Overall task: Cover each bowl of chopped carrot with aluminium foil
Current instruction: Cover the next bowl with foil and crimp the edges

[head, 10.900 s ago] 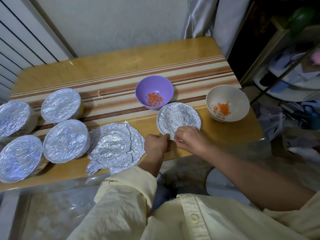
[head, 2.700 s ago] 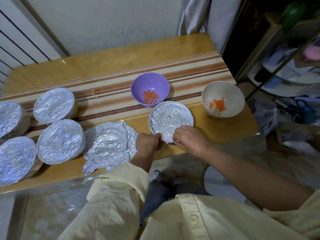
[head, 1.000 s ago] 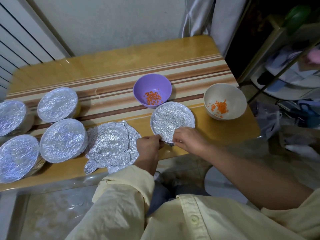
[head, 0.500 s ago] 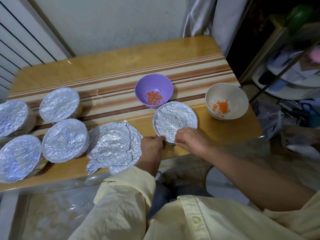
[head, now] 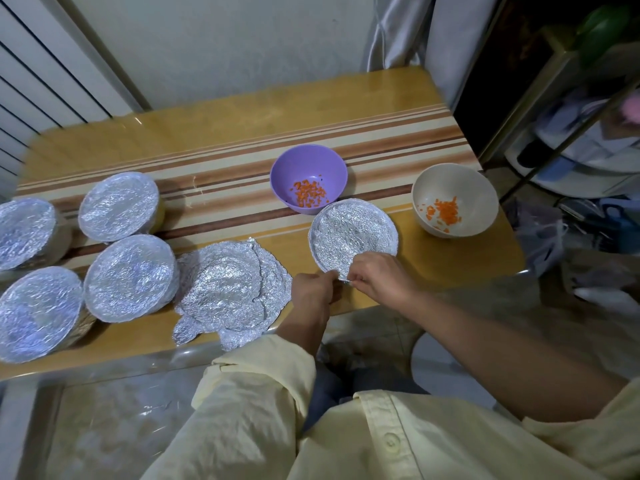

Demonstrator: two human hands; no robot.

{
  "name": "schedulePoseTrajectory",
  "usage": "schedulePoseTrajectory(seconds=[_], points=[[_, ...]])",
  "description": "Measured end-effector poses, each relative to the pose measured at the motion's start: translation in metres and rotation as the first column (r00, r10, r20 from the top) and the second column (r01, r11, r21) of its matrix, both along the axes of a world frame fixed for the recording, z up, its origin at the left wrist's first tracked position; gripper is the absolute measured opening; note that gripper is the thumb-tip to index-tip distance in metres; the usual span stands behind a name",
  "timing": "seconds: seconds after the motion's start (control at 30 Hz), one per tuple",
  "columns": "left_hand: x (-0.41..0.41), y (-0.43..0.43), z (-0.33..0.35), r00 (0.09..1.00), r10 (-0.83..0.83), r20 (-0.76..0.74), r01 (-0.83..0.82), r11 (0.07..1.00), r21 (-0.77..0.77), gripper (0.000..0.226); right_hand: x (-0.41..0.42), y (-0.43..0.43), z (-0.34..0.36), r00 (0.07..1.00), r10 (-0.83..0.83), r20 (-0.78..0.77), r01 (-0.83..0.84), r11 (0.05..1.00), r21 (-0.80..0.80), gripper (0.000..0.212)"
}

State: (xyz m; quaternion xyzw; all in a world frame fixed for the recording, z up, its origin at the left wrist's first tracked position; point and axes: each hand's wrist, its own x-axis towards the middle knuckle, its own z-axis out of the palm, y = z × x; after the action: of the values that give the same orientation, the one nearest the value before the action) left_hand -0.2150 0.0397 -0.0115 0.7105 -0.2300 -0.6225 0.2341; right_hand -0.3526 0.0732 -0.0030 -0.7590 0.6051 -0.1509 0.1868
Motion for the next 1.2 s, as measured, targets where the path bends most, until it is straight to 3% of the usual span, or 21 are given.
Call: schedulePoseTrajectory(seconds=[0.63,1.2], points=[[-0.007,-0.005,-0.003,0.988,-0.149,0.043,0.149,0.989,0.016,0.006,0.004,-0.001,-0.001,1.000,-0.005,0.022,0.005,1.000,0.012,0.007],[0.000,-0.017,-0.001,0.957,-0.264,0.119,0.269,0.962,-0.032,0.021,-0.010,0.001,0.001,0.996,0.088,-0.014,-0.089,0.992,-0.094,0.032]])
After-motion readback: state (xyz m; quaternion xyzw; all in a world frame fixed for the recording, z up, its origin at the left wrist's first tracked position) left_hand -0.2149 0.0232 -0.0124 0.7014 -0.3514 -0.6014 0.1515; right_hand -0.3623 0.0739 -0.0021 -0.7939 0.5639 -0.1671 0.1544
